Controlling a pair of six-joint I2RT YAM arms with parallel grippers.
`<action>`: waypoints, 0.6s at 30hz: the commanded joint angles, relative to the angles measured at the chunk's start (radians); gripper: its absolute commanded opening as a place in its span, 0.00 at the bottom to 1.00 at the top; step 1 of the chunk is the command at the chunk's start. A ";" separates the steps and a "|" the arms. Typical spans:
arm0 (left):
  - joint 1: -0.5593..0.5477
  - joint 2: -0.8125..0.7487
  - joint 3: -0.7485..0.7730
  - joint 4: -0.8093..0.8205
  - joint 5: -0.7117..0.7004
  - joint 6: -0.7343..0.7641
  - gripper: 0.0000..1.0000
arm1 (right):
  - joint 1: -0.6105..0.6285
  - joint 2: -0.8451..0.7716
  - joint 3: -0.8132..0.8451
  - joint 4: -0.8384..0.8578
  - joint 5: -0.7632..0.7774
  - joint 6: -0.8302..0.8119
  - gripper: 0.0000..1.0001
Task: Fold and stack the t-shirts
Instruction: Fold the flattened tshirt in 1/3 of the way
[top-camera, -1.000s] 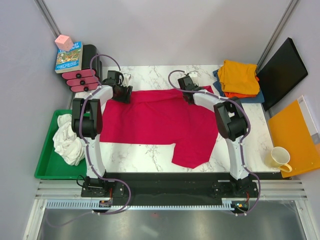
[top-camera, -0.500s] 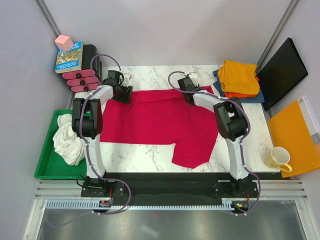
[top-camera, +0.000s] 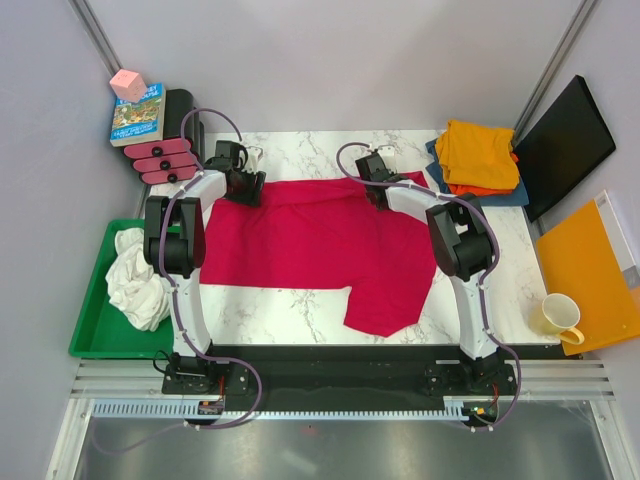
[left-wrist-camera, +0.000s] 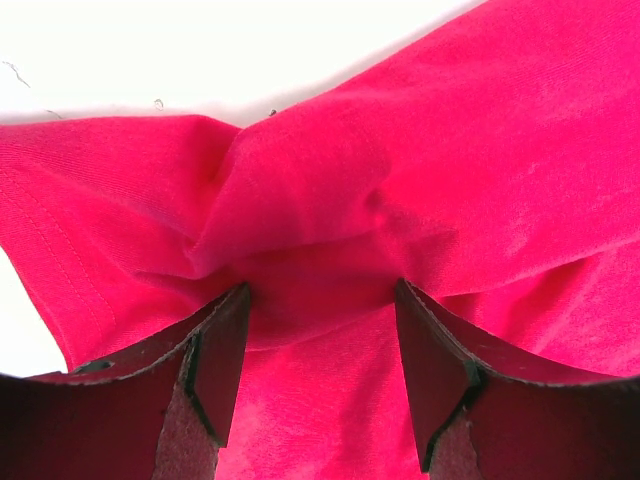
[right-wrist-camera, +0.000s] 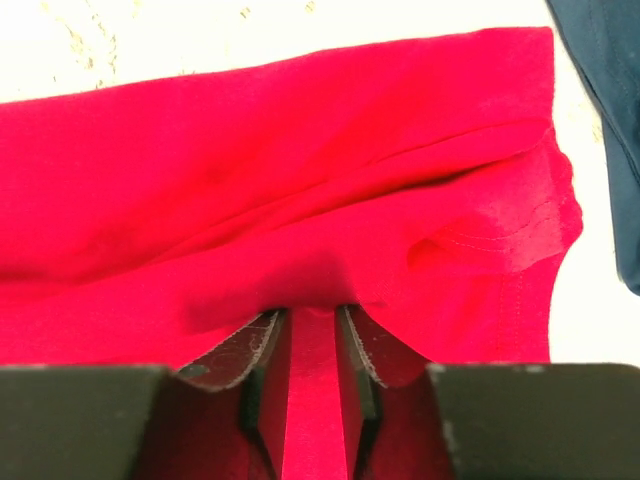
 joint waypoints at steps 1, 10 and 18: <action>-0.011 0.003 0.013 -0.023 0.021 -0.026 0.66 | -0.016 0.014 -0.010 -0.008 -0.013 0.019 0.28; -0.011 0.003 0.010 -0.026 0.024 -0.027 0.66 | -0.023 -0.002 -0.032 -0.003 -0.022 0.032 0.12; -0.011 -0.008 0.004 -0.024 0.027 -0.030 0.66 | -0.020 -0.045 -0.046 0.001 -0.022 0.037 0.00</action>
